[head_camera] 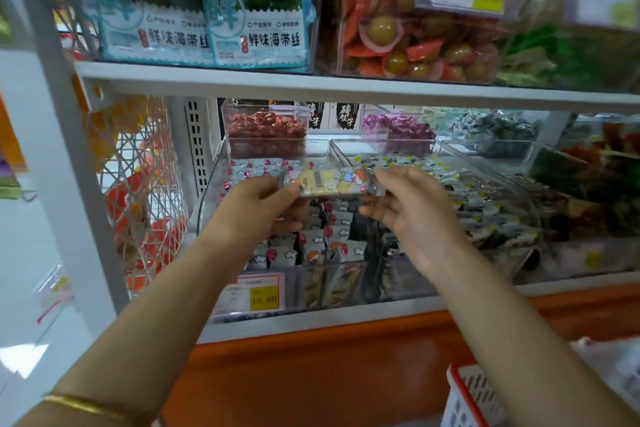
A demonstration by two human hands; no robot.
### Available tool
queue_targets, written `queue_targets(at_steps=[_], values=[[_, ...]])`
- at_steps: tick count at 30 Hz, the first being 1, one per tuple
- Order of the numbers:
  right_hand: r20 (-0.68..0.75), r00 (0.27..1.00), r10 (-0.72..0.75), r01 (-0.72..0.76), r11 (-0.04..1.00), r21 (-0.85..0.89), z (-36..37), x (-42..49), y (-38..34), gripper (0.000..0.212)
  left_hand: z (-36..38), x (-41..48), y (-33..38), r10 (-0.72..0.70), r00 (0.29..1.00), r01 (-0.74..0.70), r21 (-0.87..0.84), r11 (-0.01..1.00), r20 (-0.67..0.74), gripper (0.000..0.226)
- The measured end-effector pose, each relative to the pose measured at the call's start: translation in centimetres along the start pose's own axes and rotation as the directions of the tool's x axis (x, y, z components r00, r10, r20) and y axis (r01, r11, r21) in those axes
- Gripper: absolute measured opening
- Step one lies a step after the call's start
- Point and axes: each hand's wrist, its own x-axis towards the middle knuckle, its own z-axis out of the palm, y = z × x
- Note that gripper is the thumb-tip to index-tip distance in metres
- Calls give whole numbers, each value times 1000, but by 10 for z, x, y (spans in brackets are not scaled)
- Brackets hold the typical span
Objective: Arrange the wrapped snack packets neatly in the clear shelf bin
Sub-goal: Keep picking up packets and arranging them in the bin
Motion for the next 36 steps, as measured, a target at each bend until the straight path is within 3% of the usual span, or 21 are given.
queue_targets(at_steps=[3, 8, 16, 20, 23, 24, 27, 30, 33, 36], values=[[21, 999, -39, 39, 999, 21, -1, -6, 4, 9, 0, -4, 2, -40, 999, 40, -90, 995, 1, 19], [-68, 997, -46, 48, 998, 30, -1, -4, 7, 6, 0, -3, 5, -87, 992, 108, -267, 958, 89, 12], [-111, 992, 68, -48, 983, 179, -2, 0, 10, 36, 0, -3, 7, -105, 978, 168, -387, 906, 180, 12], [-90, 995, 47, -32, 986, 166, -2, 0, 12, 33, 0, -1, 5, -136, 988, 155, -481, 863, 76, 21], [-89, 994, 68, -49, 978, 202, -2, 0, 14, 14, 2, -1, 4, -136, 991, 119, -487, 865, 0, 21], [-82, 992, 98, -75, 966, 248, 0, -1, 12, 5, 2, -1, 4, -146, 989, 120, -506, 854, -12, 20], [-44, 980, 193, -161, 907, 390, 2, 0, 12, 22, 2, -1, 6, -197, 980, 164, -594, 787, 10, 19], [-20, 972, 236, -202, 869, 451, 3, -1, 11, 21, 2, -2, 9, -231, 970, 221, -696, 684, 81, 12], [-28, 973, 230, -198, 889, 413, 0, 0, 13, 11, 4, -5, 12, -205, 965, 258, -738, 624, 164, 8], [-119, 979, 165, -126, 952, 279, -3, 0, 14, 13, 5, -8, 15, -139, 965, 256, -667, 700, 224, 12]])
